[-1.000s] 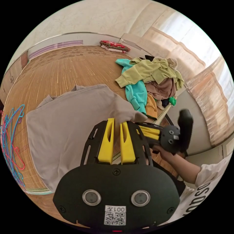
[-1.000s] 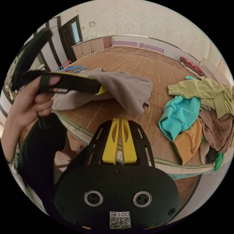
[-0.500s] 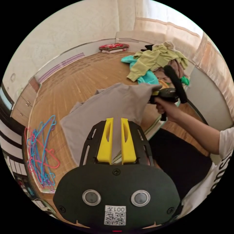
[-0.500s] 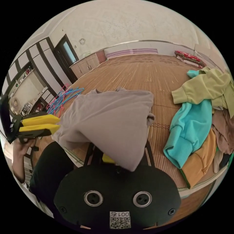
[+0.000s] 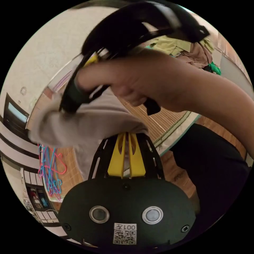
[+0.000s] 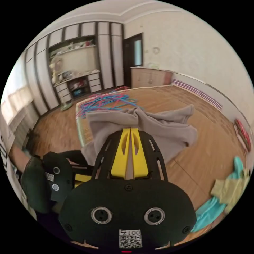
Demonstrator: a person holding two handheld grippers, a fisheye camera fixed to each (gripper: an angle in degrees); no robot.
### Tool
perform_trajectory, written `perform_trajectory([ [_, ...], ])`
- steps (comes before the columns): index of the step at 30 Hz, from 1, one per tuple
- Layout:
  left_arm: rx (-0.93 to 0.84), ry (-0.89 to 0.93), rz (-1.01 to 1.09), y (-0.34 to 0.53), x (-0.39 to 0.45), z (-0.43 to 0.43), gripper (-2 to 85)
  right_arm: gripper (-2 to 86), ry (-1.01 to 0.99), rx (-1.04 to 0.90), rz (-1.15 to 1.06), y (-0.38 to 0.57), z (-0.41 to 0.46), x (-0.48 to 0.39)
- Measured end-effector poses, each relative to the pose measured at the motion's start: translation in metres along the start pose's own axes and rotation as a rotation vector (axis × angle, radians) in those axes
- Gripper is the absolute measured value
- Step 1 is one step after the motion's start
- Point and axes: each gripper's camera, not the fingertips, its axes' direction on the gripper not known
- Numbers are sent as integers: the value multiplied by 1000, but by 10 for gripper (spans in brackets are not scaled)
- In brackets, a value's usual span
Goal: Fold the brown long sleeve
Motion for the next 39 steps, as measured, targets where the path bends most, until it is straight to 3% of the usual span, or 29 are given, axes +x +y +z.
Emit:
perform_trajectory([
  [4,0,-10,-72,29,-1,-37,-10,7,-121,-180,-179,-24,35,-33],
  [13,-11,-22,-210,68,-58,-70,-4,70,-71,-216,-23,-46,-28,-18],
  [19,-32,195,-8,76,-86,-50,61,105,-36,-339,-98,-55,-26,-63],
  [23,-126,141,113,68,-77,-32,101,84,173,-414,-174,-73,-3,-88],
  [30,-188,61,156,63,-64,-17,85,36,235,-311,-194,-101,-29,-96],
  [39,-22,20,-27,79,-80,-52,-5,26,214,-215,-174,-120,-66,-82],
])
